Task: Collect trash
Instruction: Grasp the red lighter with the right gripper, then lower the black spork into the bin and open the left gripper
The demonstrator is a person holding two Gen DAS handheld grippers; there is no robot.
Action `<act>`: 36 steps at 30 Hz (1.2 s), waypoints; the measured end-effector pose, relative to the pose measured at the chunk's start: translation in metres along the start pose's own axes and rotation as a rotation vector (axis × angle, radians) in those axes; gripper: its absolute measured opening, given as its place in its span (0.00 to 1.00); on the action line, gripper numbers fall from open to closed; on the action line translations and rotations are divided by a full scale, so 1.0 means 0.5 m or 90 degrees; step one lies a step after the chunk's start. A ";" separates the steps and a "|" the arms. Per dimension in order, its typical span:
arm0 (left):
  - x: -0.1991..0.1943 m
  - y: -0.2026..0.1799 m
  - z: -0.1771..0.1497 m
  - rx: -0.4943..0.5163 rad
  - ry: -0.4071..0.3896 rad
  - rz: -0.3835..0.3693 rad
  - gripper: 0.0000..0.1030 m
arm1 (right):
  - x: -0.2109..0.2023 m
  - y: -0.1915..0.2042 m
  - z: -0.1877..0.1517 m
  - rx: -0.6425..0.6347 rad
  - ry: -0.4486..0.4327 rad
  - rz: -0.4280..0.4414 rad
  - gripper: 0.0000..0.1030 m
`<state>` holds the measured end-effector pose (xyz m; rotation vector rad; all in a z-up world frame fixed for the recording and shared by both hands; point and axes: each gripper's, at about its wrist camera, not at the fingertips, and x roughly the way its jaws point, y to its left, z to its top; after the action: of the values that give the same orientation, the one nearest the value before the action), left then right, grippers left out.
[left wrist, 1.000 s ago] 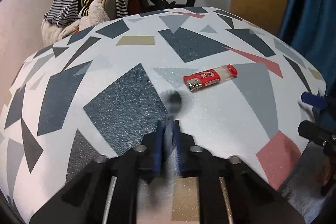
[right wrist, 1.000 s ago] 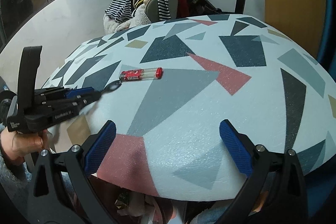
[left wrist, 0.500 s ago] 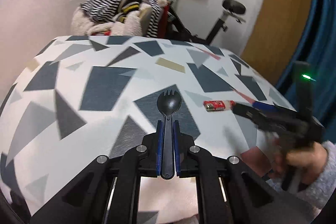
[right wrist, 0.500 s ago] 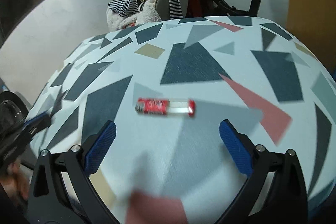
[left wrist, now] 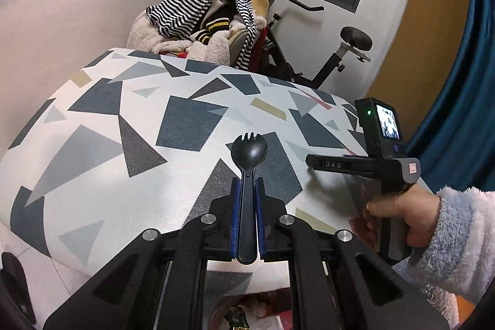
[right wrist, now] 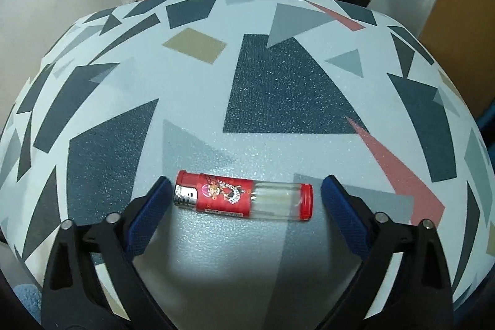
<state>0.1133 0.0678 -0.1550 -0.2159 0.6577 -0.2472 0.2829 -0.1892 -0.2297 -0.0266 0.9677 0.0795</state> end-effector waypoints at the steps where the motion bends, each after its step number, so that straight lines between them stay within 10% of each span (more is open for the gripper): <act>1: -0.001 0.000 0.000 0.001 0.000 -0.001 0.09 | -0.003 0.001 -0.004 -0.013 0.004 -0.008 0.82; 23: -0.079 -0.113 -0.107 0.153 0.068 -0.078 0.09 | -0.265 0.001 -0.223 -0.215 -0.134 0.097 0.82; 36: -0.019 -0.143 -0.267 0.214 0.201 -0.122 0.09 | -0.307 -0.036 -0.371 -0.138 -0.184 0.160 0.82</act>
<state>0.0114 -0.0132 -0.2326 0.0866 0.8970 -0.5784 0.0452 -0.2265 -0.2085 -0.0906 0.6665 0.4086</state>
